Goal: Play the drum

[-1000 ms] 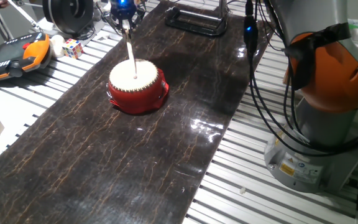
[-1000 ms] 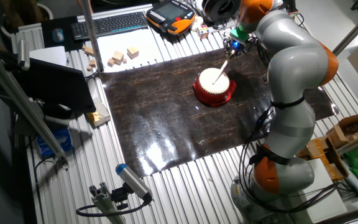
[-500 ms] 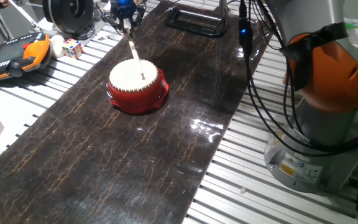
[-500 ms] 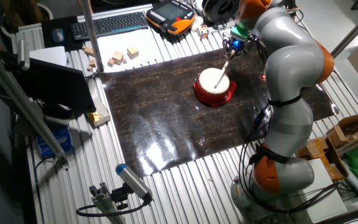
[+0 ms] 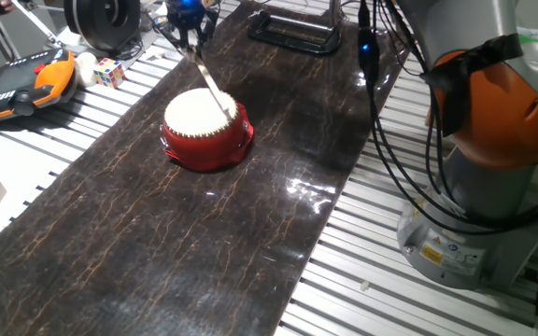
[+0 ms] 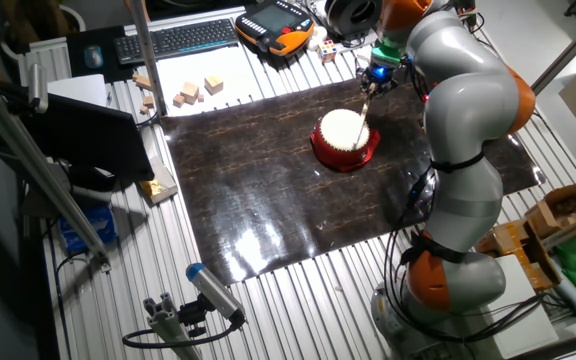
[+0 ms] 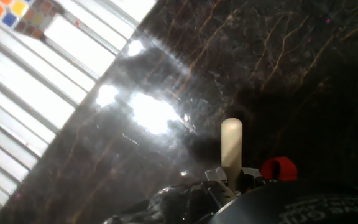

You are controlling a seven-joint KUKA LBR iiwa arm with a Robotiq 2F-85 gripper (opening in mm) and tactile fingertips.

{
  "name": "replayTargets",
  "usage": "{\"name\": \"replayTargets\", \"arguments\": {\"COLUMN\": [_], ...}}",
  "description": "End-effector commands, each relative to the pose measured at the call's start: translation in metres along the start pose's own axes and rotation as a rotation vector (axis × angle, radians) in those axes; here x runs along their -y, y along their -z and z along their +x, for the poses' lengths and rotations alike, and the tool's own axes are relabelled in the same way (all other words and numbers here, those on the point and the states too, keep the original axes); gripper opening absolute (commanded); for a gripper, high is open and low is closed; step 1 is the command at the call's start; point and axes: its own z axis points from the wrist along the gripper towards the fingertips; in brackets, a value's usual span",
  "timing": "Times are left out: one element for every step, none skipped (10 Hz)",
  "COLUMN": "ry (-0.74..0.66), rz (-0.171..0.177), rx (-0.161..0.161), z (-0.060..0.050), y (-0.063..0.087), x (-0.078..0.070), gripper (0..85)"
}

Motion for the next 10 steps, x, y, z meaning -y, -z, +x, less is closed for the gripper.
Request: {"name": "replayTargets", "arguments": {"ry": [0.004,0.008,0.009,0.012,0.021,0.033,0.046,0.053,0.063,0.077], "rz": [0.0,-0.001,-0.01,-0.01,-0.017,-0.018,-0.002,0.001,0.01,0.015], "rx": [-0.006,-0.011,-0.02,-0.02,-0.019,-0.014,0.0,0.0,-0.001,-0.008], "z": [0.0009,0.0026,0.0043,0.0056,0.0063,0.0073,0.0079,0.0077,0.0079,0.0079], "y": [0.001,0.0027,0.0037,0.0043,0.0057,0.007,0.0078,0.0085,0.0087,0.0087], "x": [0.0008,0.0018,0.0025,0.0031,0.0039,0.0049,0.0059,0.0084,0.0088,0.0088], "gripper": [0.7,0.7,0.7,0.7,0.7,0.7,0.7,0.7,0.7,0.7]}}
